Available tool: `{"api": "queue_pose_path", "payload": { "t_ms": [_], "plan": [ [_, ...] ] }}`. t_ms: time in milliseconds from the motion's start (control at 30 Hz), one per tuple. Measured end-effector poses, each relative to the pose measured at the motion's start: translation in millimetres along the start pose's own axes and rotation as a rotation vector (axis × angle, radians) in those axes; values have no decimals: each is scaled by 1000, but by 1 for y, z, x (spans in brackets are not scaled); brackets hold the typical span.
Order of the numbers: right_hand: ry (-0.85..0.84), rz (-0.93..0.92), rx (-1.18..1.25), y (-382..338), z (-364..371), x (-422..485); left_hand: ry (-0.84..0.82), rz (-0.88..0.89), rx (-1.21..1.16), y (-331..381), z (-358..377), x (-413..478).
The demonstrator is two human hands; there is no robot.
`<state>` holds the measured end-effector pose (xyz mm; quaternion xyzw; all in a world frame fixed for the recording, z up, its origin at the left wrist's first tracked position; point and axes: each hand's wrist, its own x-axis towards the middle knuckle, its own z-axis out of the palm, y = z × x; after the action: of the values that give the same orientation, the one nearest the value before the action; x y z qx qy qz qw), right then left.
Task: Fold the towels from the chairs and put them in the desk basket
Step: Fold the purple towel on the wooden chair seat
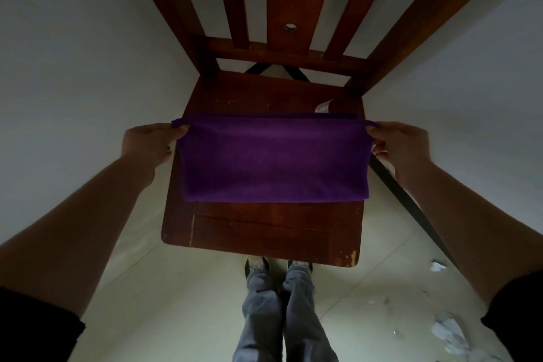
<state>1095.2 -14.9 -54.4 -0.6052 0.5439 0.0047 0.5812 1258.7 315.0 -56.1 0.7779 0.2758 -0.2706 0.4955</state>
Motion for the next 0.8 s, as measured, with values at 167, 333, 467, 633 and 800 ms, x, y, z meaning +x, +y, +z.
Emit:
{"api": "queue_pose_path", "payload": {
  "t_ms": [167, 333, 467, 633, 800],
  "plan": [
    [34, -56, -46, -1, 16, 18, 5, 21, -57, 5, 17, 14],
    [90, -2, -73, 16, 19, 24, 56, 32, -7, -12, 26, 16],
    [114, 76, -180, 41, 6, 3, 113, -9, 235, -49, 17, -1],
    [-47, 128, -170, 66, -7, -30, 148, -2, 378, -93, 15, -36],
    [-286, 176, -203, 78, -17, -35, 166, 5, 398, -108, 13, -43]
  ]
}}
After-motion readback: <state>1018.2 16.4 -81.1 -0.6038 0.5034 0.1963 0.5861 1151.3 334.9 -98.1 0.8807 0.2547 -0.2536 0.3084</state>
